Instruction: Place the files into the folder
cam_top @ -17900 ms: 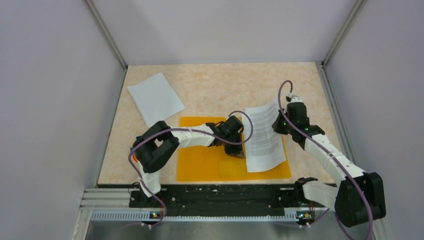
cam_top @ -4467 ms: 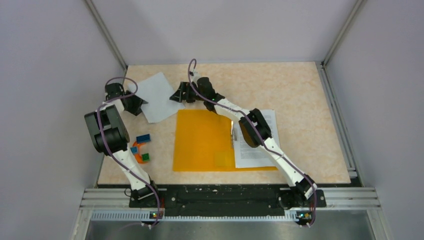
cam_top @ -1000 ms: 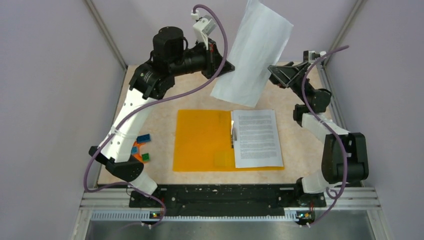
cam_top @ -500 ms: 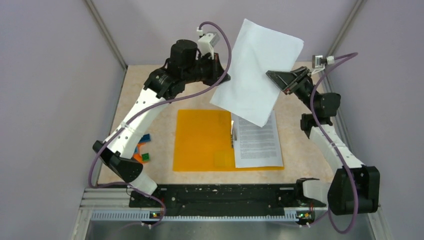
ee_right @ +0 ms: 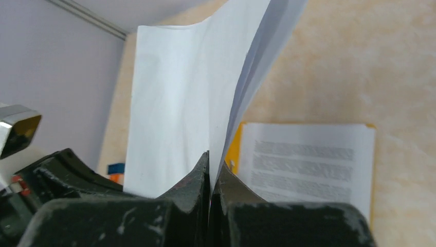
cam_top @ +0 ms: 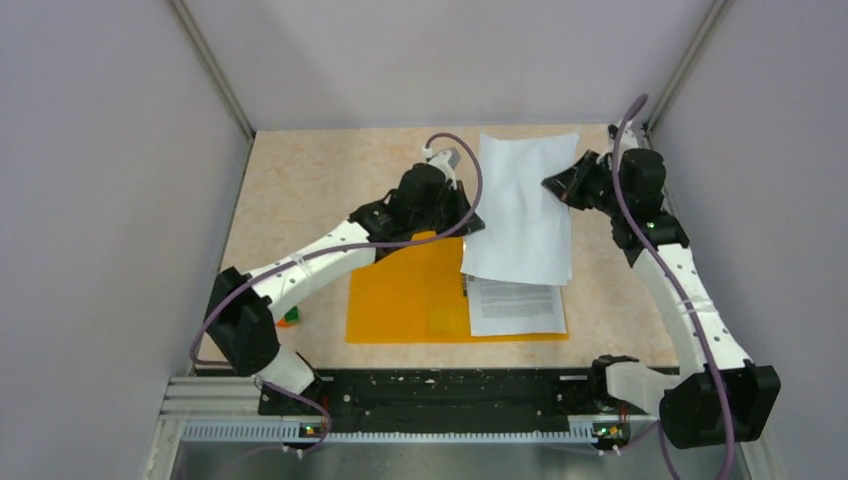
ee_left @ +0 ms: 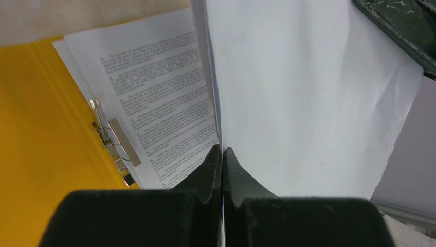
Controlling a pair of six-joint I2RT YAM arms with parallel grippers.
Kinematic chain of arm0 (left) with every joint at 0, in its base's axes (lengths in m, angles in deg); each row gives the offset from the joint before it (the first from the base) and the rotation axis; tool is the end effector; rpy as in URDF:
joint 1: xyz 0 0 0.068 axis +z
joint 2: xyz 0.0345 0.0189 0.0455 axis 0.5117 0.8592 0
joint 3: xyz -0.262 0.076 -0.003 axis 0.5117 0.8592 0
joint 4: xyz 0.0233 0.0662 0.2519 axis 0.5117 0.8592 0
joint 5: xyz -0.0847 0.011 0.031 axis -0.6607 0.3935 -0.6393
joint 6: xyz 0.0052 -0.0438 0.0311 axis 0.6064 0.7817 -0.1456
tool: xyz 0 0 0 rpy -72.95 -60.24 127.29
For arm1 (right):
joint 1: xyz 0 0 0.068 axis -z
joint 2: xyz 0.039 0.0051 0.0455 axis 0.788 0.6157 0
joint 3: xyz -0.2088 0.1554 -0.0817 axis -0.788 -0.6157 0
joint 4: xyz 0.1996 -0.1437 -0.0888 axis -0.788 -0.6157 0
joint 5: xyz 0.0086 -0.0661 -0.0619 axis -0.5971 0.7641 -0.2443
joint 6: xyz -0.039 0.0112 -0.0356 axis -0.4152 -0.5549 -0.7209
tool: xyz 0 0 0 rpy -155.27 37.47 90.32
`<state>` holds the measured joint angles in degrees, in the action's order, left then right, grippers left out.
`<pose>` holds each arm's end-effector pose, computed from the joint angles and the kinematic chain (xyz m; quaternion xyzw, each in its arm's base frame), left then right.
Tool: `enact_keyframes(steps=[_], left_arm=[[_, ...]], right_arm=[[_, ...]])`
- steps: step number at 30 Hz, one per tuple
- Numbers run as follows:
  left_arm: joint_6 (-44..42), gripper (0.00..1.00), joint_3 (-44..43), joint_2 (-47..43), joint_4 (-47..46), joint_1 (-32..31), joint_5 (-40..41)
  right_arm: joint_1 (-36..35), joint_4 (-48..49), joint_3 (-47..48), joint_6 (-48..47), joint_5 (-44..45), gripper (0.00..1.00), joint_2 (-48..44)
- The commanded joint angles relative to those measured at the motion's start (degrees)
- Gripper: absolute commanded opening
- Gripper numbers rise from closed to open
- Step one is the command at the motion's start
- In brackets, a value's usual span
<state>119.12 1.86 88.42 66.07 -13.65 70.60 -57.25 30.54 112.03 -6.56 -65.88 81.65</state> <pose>0.2529 -0.2552 0.3410 0.0663 0.8468 -0.4008 0.3433 0.2520 0.0376 0.3653 0.0716 0.7828 0.3556 0.5056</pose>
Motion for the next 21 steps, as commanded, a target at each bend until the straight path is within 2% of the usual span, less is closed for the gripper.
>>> enact_keyframes(steps=[1,7,12,21], left_arm=[[8.5,0.0,4.0,2.4,-9.0,-3.9,5.2],[12.8,0.0,5.9,10.1,-8.4,-7.4,6.5],[14.6,0.0,8.7,13.4,-10.0,-9.6,11.0],[16.1,0.0,9.4,15.5,-8.8,-11.1,13.3]], right_arm=[[-2.5,-13.0,-2.2,-10.0,13.7,0.0,0.0],[-5.8,-10.6,-11.3,-10.4,20.7,0.0,-0.7],[-6.7,-4.9,-18.4,-10.1,22.1,0.0,-0.7],[-8.4,-2.1,-19.2,-11.6,24.4,0.0,2.5]])
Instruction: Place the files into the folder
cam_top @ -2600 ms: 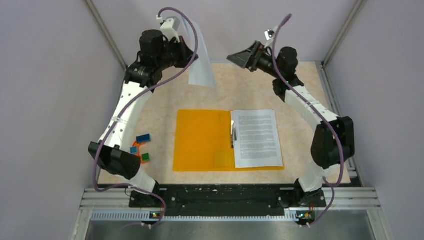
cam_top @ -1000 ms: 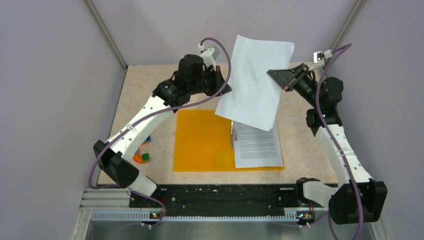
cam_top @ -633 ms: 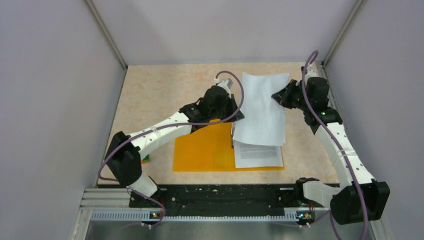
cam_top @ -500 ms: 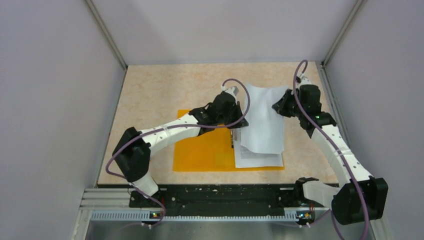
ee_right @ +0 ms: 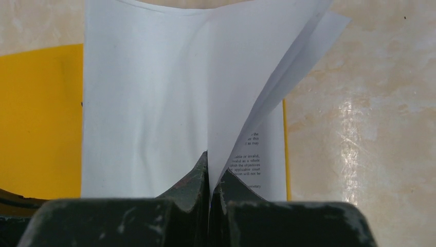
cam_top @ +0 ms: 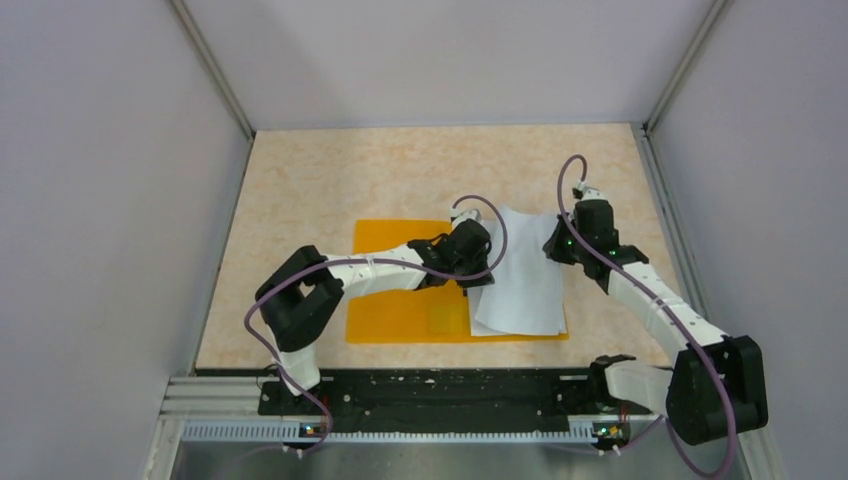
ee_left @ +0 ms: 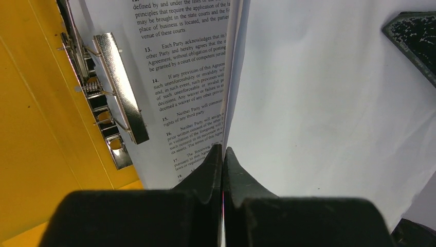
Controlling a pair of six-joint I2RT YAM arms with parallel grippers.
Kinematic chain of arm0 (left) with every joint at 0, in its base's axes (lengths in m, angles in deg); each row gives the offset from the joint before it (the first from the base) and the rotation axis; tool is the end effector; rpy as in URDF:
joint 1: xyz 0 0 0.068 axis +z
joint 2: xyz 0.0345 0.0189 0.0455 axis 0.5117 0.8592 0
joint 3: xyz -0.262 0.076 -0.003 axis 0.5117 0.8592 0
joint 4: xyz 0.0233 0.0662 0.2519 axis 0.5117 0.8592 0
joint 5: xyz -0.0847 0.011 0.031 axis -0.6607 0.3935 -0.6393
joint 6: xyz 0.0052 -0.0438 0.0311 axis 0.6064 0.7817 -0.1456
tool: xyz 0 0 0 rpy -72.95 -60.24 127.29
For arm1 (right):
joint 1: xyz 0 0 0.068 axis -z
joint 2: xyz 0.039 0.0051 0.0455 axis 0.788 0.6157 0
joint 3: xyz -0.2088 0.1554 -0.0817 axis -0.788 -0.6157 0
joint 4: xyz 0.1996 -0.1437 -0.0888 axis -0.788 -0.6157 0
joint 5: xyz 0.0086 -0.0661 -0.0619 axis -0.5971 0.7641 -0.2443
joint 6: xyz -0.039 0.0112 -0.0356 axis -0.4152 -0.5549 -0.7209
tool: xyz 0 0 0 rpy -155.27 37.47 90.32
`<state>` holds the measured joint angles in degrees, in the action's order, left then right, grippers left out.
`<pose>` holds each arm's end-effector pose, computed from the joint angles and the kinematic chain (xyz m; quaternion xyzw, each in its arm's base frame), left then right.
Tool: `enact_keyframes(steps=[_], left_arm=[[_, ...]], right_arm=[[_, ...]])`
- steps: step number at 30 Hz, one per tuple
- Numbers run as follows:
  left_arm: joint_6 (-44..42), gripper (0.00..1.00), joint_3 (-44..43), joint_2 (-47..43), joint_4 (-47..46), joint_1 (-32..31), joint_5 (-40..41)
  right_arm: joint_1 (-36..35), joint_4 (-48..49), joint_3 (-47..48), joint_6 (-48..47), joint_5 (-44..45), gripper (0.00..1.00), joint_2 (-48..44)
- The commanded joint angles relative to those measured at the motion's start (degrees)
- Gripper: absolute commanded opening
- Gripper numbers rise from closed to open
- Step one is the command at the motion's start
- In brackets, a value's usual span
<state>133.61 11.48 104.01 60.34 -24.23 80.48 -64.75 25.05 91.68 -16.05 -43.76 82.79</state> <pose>0.2245 -0.3192 0.1955 -0.0061 0.9274 -0.3001 0.2231 0.2300 0.0531 0.2277 0.0886 0.9089 0.1442 0.3812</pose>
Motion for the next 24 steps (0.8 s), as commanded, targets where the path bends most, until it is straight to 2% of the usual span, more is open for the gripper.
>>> enact_keyframes(steps=[1,16,22,24], left_arm=[[1.7,0.0,-0.2,-0.1,-2.8,-0.7,3.9],[1.3,0.0,-5.3,4.7,1.1,-0.8,5.4],[1.5,0.0,-5.1,5.3,1.5,-0.8,4.8],[1.7,0.04,-4.8,5.3,1.5,-0.8,4.7]], right_arm=[[-1.0,3.6,1.4,-2.4,3.3,0.0,1.8],[-5.0,4.7,11.5,-3.9,9.1,0.0,13.8],[-6.2,5.1,11.6,-3.9,9.5,0.0,16.2],[-6.5,5.4,11.4,-4.0,9.6,0.0,16.5]])
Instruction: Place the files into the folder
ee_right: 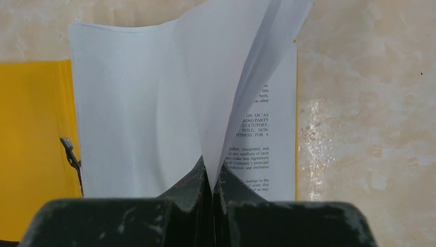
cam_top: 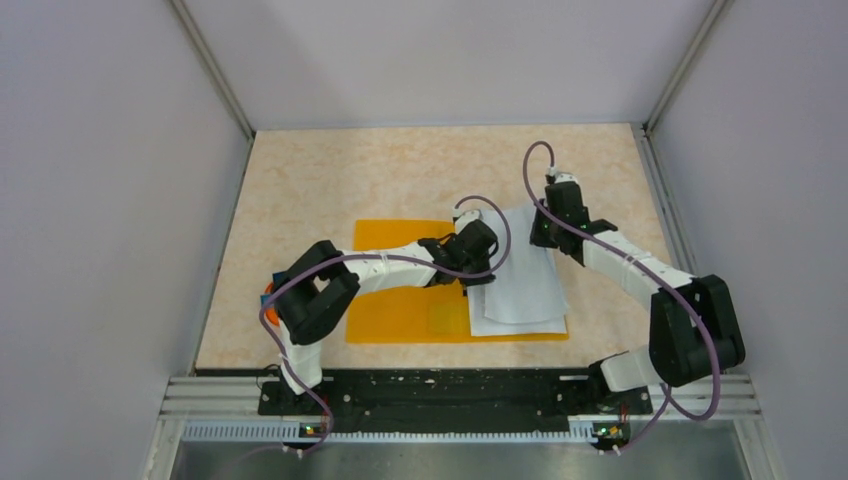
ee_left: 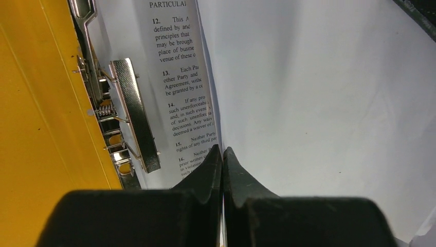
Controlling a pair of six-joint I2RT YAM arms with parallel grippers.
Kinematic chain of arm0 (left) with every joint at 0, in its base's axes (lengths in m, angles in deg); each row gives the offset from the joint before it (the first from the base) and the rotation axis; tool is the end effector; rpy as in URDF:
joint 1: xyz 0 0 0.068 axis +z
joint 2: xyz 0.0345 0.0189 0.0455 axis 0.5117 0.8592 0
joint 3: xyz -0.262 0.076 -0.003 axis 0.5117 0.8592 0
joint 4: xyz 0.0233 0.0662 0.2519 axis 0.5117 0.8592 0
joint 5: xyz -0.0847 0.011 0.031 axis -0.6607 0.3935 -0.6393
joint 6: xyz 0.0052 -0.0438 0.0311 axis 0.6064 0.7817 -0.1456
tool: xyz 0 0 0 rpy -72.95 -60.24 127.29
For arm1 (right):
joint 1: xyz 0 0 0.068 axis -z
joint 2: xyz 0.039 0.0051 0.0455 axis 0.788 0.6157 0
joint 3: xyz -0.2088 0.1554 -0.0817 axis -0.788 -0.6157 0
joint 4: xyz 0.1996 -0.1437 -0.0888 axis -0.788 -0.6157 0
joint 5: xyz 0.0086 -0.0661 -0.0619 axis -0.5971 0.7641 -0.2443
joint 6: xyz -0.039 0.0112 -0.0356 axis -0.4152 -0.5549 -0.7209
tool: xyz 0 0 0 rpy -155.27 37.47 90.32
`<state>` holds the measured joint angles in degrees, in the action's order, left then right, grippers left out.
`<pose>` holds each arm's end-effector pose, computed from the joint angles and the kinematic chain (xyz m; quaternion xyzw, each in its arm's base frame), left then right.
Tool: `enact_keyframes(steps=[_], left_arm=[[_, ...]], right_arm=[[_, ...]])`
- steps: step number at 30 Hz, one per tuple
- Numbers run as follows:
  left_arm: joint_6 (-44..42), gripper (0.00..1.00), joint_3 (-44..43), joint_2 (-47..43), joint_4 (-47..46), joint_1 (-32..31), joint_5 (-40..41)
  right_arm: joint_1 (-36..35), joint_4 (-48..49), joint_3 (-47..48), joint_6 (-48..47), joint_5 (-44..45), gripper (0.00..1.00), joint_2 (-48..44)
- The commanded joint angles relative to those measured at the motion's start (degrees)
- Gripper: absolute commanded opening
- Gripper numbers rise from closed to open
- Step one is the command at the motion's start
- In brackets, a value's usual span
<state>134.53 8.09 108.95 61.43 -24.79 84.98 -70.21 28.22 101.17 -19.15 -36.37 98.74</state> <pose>0.2324 -0.3325 0.1797 -0.0226 0.9345 -0.2642 0.2374 0.2806 0.0886 0.2176 0.0458 0.9225 0.0870 0.3732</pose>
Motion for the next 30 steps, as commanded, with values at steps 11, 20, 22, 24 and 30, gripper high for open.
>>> enact_keyframes(steps=[11,20,22,24,30], left_arm=[[-0.4,0.31,-0.5,-2.5,2.0,-0.7,1.3],[-3.7,0.52,-2.6,-10.1,9.3,-0.3,6.5],[-4.6,0.59,-2.7,-11.7,10.3,0.3,6.8],[-5.1,0.6,-2.5,-13.0,11.3,1.3,7.1],[-5.5,0.58,-1.5,-13.9,15.1,7.1,5.1]], right_arm=[[-1.1,4.9,1.9,-5.2,-1.4,0.0,1.6],[-1.1,4.8,2.4,-8.1,-5.3,0.0,0.9],[-1.1,4.2,2.8,-8.9,-5.3,0.0,1.0],[-1.1,4.0,3.1,-9.6,-5.3,0.0,0.9],[-1.1,2.8,4.2,-11.3,-8.3,0.0,0.7]])
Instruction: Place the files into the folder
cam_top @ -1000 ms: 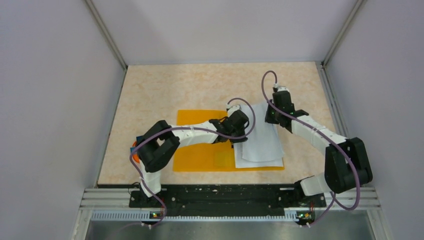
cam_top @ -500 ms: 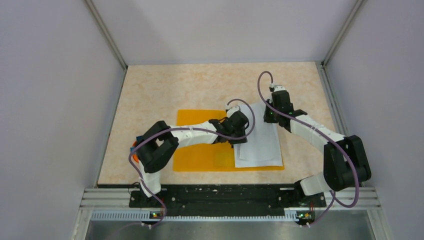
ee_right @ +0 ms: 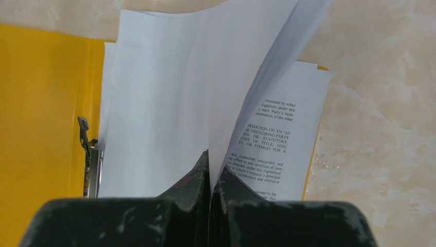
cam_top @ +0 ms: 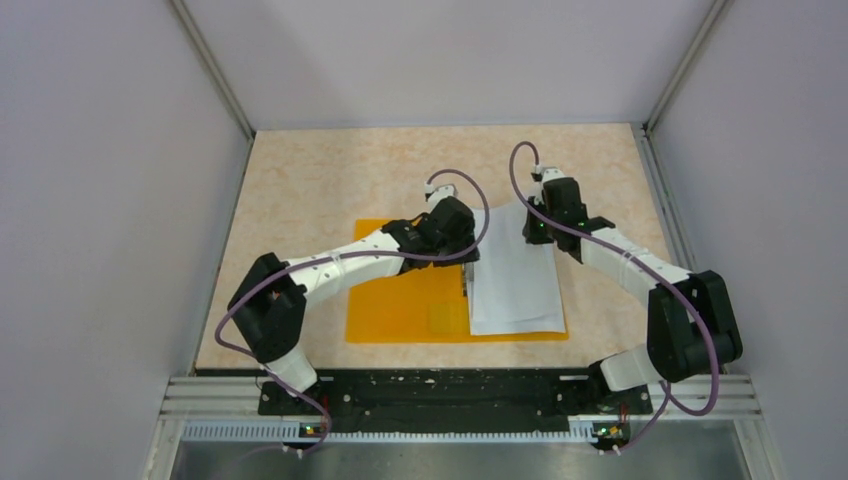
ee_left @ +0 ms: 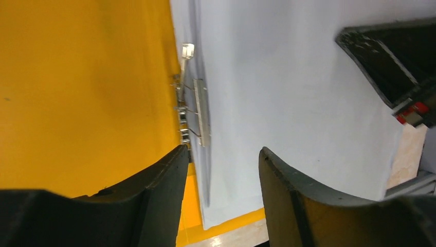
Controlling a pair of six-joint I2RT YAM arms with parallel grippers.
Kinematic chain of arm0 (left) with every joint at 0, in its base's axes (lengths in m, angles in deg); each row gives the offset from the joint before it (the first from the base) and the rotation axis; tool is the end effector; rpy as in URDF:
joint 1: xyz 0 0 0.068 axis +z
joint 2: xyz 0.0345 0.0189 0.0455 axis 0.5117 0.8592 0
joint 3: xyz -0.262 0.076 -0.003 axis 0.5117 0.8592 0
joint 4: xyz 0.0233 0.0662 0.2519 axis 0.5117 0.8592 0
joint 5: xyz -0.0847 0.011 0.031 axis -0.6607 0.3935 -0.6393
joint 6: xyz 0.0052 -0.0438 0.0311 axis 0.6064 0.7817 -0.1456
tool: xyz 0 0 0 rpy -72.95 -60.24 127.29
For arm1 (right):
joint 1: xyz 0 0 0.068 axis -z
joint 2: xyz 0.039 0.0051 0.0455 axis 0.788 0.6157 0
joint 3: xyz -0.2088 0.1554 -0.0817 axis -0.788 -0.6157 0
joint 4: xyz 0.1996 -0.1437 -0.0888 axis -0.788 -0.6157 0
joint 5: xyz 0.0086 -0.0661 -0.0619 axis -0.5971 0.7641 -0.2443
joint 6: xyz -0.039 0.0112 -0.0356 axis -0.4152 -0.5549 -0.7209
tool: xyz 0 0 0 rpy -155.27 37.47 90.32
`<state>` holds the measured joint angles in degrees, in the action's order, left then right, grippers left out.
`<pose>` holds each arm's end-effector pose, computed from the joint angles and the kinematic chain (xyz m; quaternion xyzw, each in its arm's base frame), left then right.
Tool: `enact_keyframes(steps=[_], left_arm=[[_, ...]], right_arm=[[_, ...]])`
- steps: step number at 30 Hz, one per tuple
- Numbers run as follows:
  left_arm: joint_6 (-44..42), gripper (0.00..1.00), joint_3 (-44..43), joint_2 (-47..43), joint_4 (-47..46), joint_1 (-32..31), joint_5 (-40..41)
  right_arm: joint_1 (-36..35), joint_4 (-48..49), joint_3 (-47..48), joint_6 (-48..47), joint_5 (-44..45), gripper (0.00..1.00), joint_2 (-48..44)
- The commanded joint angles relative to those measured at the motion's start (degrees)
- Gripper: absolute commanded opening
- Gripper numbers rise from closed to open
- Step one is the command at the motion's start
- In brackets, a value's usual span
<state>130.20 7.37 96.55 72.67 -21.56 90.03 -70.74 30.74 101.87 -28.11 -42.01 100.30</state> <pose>0.2311 -0.2883 0.2494 -0.0307 0.9259 -0.2341 0.2950 0.2864 0.0971 0.2172 -0.0491 0.9177 0.1068 0.3796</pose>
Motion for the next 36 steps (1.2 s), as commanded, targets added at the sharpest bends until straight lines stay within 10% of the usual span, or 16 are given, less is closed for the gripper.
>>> enact_keyframes(steps=[1,20,33,36], left_arm=[[-1.1,0.56,-0.5,-1.4,4.2,5.1,-0.5],[-0.4,0.18,-0.8,7.3,6.7,11.5,-8.0],[0.4,0.11,-2.2,10.4,5.4,11.5,-10.0],[0.5,0.11,-2.2,10.5,5.3,11.4,-10.1]], right_arm=[[-0.6,0.0,3.7,-2.7,-2.2,0.0,-0.9],[-1.3,-2.7,4.7,-5.0,-8.9,0.0,0.9],[-1.4,-3.1,1.9,-0.2,-9.1,0.0,0.4],[-1.4,-4.3,1.6,1.0,-7.1,0.21,-0.2]])
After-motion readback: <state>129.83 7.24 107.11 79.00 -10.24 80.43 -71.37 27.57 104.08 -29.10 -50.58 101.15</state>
